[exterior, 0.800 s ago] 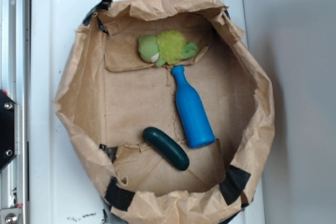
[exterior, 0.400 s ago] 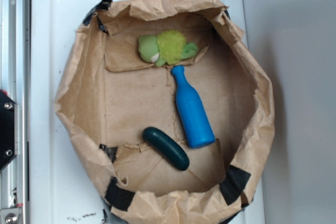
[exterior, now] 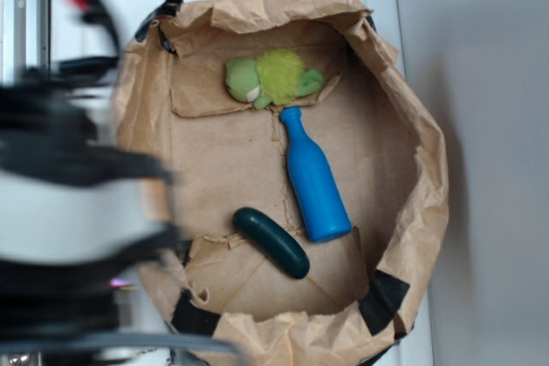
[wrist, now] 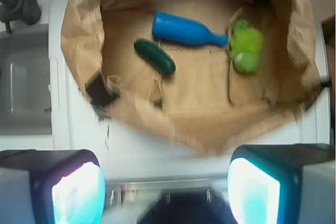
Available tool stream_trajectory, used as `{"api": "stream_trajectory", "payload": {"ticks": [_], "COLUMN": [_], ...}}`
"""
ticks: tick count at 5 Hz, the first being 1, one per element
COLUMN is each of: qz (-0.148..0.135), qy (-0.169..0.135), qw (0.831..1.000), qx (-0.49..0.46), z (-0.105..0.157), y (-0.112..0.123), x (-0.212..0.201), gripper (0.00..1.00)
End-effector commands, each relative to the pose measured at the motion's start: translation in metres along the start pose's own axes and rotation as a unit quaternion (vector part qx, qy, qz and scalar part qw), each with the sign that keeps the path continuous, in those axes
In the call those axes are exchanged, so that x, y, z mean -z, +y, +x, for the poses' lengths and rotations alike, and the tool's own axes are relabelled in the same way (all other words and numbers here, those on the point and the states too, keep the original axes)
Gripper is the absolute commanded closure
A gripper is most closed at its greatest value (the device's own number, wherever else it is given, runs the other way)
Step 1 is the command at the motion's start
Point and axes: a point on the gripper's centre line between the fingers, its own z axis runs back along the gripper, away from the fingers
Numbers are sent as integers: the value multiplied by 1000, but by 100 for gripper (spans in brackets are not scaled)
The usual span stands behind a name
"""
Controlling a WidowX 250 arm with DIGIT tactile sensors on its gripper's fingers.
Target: Grab the blue bottle.
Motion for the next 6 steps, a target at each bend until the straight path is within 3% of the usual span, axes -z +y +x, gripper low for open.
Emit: {"api": "stream_trajectory", "payload": {"ticks": [1, 4, 6], "qz": [6, 6, 5], "qy": [-26, -26, 41], "qw": [1000, 1000, 988], "qx": [13, 13, 148], "z": [27, 27, 73], "y": [-6, -6, 21], "x": [-2, -2, 31], "gripper": [0, 0, 0]}}
